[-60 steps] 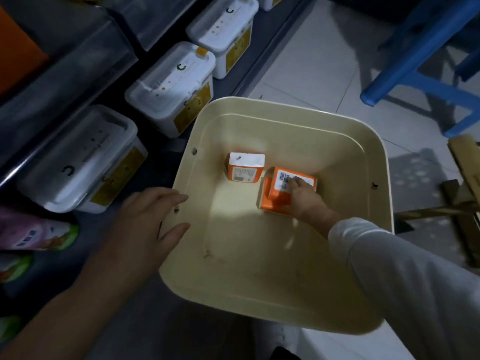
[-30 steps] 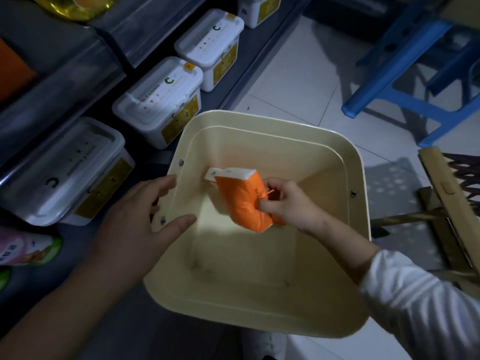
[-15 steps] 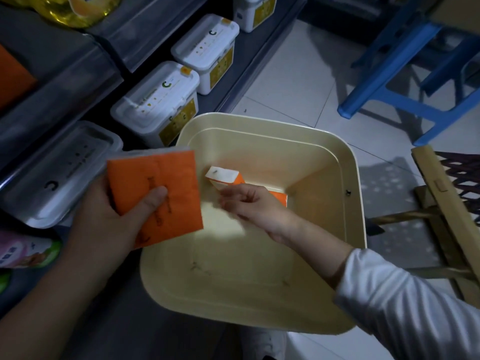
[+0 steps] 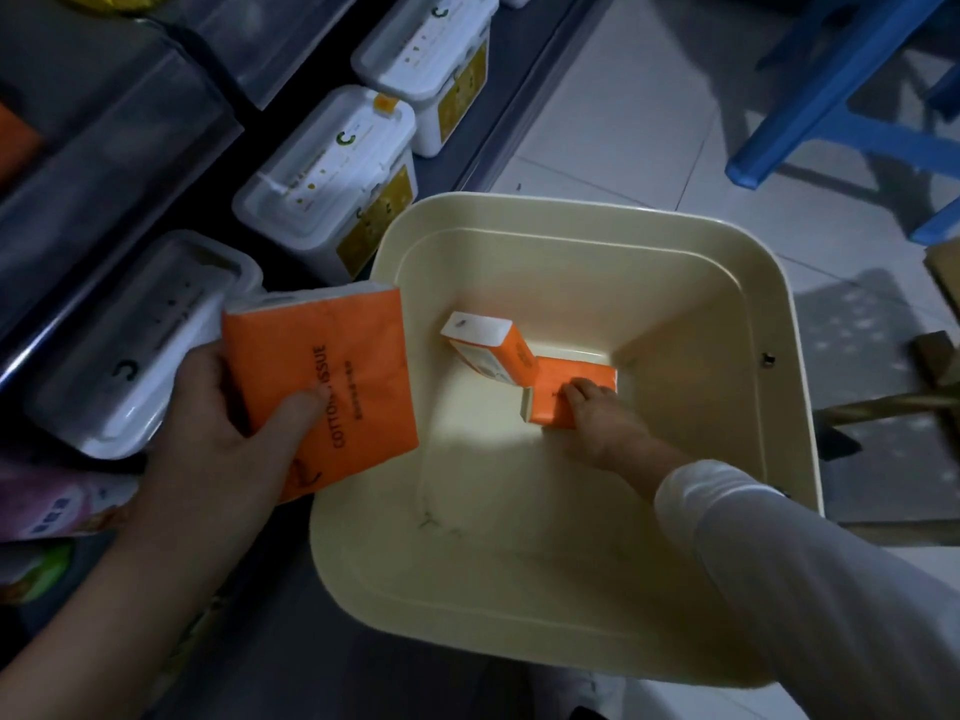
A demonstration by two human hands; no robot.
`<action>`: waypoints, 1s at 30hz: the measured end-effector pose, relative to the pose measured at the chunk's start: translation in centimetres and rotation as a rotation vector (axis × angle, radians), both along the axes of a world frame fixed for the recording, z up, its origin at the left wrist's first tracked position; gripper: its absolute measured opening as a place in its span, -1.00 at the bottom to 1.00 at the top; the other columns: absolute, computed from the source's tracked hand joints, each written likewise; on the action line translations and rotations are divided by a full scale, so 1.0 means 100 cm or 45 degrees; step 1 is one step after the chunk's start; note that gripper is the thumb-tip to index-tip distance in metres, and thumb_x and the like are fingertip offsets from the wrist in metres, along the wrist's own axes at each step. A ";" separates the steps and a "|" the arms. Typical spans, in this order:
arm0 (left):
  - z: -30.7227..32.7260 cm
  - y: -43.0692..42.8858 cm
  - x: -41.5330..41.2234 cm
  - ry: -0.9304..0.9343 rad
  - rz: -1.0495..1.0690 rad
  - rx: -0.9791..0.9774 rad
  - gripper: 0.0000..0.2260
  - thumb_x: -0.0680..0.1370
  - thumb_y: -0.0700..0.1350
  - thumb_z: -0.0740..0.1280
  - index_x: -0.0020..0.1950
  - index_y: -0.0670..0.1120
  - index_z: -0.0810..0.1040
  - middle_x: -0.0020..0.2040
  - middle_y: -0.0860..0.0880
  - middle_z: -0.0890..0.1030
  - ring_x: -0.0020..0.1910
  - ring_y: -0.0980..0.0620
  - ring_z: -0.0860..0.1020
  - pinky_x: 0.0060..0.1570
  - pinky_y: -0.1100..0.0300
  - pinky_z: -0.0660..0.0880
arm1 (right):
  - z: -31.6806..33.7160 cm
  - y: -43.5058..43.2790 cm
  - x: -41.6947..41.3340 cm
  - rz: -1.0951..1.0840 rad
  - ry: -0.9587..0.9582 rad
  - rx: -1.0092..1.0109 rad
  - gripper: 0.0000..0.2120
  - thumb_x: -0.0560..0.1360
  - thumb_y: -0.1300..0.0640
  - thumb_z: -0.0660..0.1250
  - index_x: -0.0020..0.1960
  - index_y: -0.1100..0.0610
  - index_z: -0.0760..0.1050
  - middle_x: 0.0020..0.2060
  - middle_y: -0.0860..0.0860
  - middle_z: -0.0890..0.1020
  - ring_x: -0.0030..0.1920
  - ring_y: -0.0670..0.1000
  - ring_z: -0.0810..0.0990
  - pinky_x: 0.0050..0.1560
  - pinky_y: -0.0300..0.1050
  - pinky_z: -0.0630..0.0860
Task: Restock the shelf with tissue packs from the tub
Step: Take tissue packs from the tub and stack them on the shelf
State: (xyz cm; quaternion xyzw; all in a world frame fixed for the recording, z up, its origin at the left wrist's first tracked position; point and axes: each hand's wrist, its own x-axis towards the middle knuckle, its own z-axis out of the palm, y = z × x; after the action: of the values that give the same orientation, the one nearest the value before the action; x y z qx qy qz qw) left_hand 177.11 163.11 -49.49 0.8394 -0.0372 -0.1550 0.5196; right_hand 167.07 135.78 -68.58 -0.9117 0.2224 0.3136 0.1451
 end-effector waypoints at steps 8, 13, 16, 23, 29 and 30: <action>-0.001 -0.004 0.000 -0.013 0.005 -0.027 -0.43 0.25 0.18 0.42 0.23 0.15 0.41 0.05 0.13 0.59 -0.05 0.17 0.59 -0.19 0.09 0.54 | 0.004 0.016 -0.003 0.181 -0.113 -0.115 -0.48 0.49 0.09 0.28 0.41 0.05 0.23 0.41 0.08 0.24 0.36 0.15 0.27 0.32 0.04 0.24; 0.001 -0.005 -0.003 0.002 0.000 -0.037 -0.61 0.32 0.07 0.42 0.09 0.26 0.40 0.01 0.19 0.57 -0.09 0.26 0.59 -0.20 0.16 0.50 | -0.011 0.022 -0.005 -0.041 -0.188 -0.125 -0.16 0.38 0.04 0.40 0.48 0.16 -0.01 0.39 0.14 0.19 0.39 0.16 0.21 0.36 0.08 0.20; 0.002 -0.002 -0.005 0.020 -0.003 -0.042 -0.54 0.32 0.05 0.48 0.15 0.20 0.39 0.03 0.18 0.57 -0.08 0.26 0.59 -0.20 0.16 0.50 | -0.021 0.029 -0.017 -0.031 0.002 -0.094 0.10 0.28 -0.05 0.51 0.51 0.18 -0.18 0.41 0.15 0.17 0.41 0.18 0.20 0.35 0.15 0.21; 0.009 0.001 -0.004 0.004 0.020 -0.024 -0.67 0.46 -0.06 0.38 0.16 0.14 0.35 -0.02 0.18 0.54 -0.16 0.29 0.58 -0.25 0.19 0.47 | 0.016 0.019 0.002 -0.153 -0.007 0.410 -0.20 0.27 0.06 0.53 0.39 0.11 0.20 0.18 0.06 0.47 0.06 0.00 0.46 -0.07 -0.28 0.40; 0.025 0.011 -0.018 -0.021 0.068 -0.052 -0.58 0.46 -0.02 0.38 0.24 0.19 0.30 0.10 0.12 0.56 0.00 0.15 0.57 -0.19 0.16 0.49 | 0.078 0.047 0.018 -0.292 -0.121 0.957 -0.25 0.26 0.22 0.54 0.36 0.10 0.27 0.07 -0.03 0.48 0.07 -0.04 0.48 -0.14 -0.39 0.44; 0.027 0.015 -0.022 -0.032 0.087 -0.059 -0.51 0.46 -0.03 0.38 0.30 0.22 0.26 0.12 0.09 0.56 0.02 0.13 0.57 -0.15 0.11 0.51 | 0.087 0.052 0.021 -0.281 -0.139 0.982 -0.21 0.29 0.22 0.52 0.41 0.08 0.21 0.11 -0.04 0.46 0.09 -0.04 0.46 -0.08 -0.33 0.44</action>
State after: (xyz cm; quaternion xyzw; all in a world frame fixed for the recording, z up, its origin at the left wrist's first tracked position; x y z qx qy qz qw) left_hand 174.91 164.60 -46.78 0.8298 -0.0187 -0.1257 0.5434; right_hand 169.14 140.96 -59.88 -0.7765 0.1767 0.3076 0.5208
